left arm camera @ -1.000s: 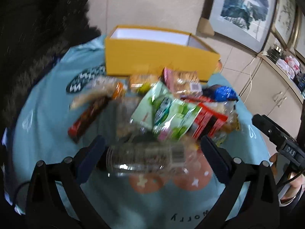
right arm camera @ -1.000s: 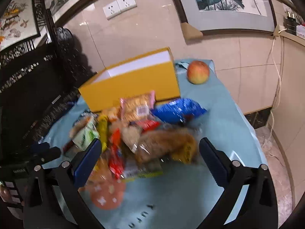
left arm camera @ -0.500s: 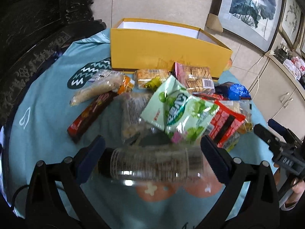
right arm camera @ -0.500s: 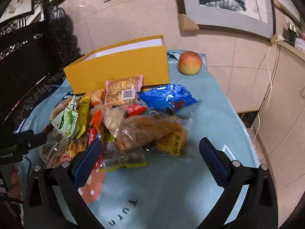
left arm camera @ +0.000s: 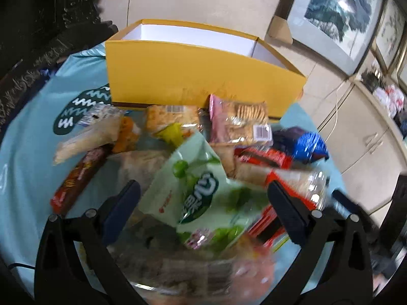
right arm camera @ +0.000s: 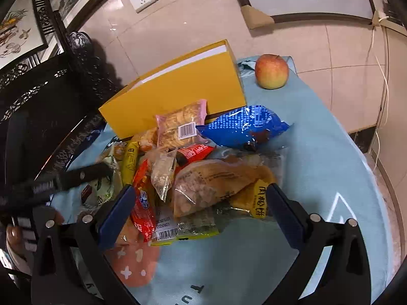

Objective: Organize snacks
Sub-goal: 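Grasp the green chip bag with the left tool while the right tool grasps a clear grain-snack bag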

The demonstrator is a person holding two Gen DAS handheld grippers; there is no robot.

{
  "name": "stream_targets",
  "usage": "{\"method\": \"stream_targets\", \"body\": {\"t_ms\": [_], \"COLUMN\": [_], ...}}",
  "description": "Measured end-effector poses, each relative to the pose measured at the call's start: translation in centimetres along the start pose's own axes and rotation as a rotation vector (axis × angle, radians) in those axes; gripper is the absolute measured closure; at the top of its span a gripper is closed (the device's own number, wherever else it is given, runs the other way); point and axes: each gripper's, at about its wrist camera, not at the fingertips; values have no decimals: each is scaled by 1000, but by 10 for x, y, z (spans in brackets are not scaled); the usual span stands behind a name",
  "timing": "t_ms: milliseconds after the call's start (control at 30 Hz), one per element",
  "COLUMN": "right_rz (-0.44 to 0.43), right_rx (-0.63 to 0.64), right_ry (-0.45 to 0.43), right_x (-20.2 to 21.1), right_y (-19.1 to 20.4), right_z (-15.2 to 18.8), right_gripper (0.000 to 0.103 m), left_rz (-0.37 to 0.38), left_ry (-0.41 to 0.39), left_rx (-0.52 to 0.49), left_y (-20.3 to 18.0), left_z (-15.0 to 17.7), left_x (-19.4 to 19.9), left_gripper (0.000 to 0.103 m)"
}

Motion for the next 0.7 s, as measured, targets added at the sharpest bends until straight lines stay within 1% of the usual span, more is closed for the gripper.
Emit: {"method": "stream_targets", "body": {"t_ms": [67,133,200,300,333,367,400,433,467,533,600,633,667,700], "right_rz": [-1,-5,5,4,2,5,7,8,7,3,0,5,9,9], "right_rx": [23,36,46,35,32,32,34,34,33,30,33,43,55,60], "right_ry": [10,7,0,0,1,0,-2,-4,-6,-4,-4,-8,-7,-6], "right_x": [-2,-1,0,-1,-1,0,0,0,1,1,0,0,0,0], "right_y": [4,7,8,5,4,4,4,4,3,3,5,7,9,10], "right_z": [2,2,2,1,1,1,2,2,2,2,2,3,3,4], "right_gripper": [1,1,1,1,1,1,1,1,1,1,1,1,1,1], "left_rz": [-1,-42,-73,-95,-96,-109,-121,-99,-56,-60,-66,-76,-81,-73], "left_ry": [19,52,44,47,38,24,21,29,43,57,86,77,67,62], "left_rx": [17,4,-33,-58,-50,-45,-60,-65,-63,-76,-83,-76,-72,-68], "left_y": [-4,-8,-14,-15,-13,-11,-9,-6,-2,4,9,12,16,20], "left_z": [-5,-5,0,6,7,9,11,13,15,19,24,27,29,31], "left_x": [-7,-18,-21,-22,-22,-20,-18,-17,-14,-9,-8,-5,-3,-2], "left_gripper": [2,2,2,2,9,29,37,56,67,68,64,63,65,66]}}
Point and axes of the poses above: each gripper's, at about its wrist camera, not at the fingertips, and x roughly against the way its jaws point, y to its left, z to its underside, and after that the axes turned 10 degrees about -z, right-handed
